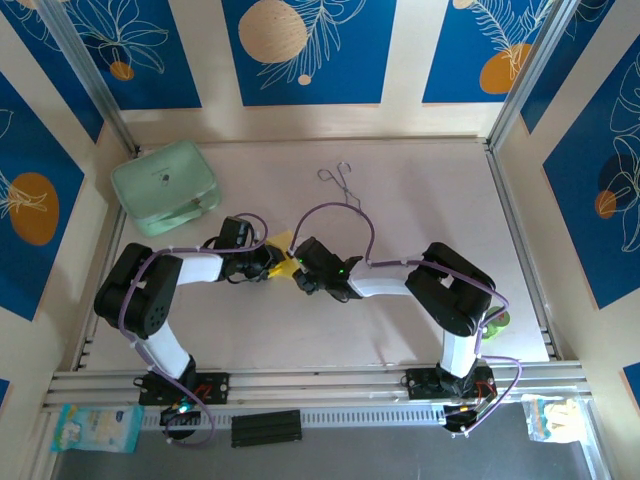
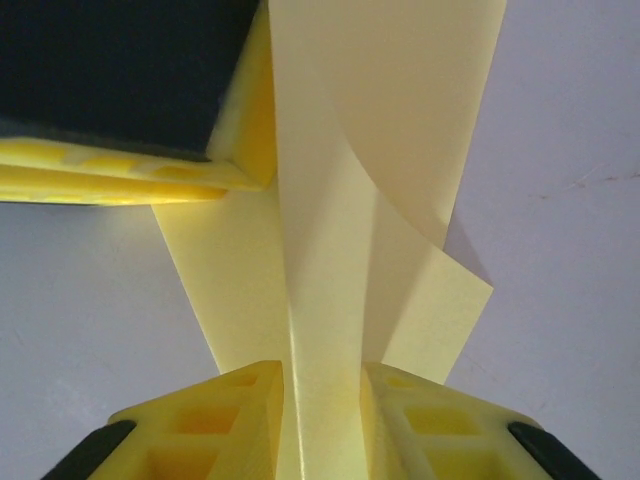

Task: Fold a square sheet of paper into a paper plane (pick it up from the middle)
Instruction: Fourth fold the wing at the center of the table.

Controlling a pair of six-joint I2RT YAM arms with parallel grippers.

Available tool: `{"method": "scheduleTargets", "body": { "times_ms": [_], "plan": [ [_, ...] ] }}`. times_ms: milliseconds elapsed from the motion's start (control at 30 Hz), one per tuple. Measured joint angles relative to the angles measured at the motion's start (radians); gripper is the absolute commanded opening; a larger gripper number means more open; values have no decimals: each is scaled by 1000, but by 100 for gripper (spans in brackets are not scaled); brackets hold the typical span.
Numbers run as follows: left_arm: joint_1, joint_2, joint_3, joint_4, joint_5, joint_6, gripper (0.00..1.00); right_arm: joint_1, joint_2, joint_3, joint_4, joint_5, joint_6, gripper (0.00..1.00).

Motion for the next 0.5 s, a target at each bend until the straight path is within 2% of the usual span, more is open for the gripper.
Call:
{"method": "scheduleTargets", "body": {
  "times_ms": [367,500],
  "plan": [
    [0,0,0,0,0,0,28,2,0,3,2,27,-19,14],
    [0,0,0,0,0,0,28,2,0,3,4,26,-19,16]
  ]
}}
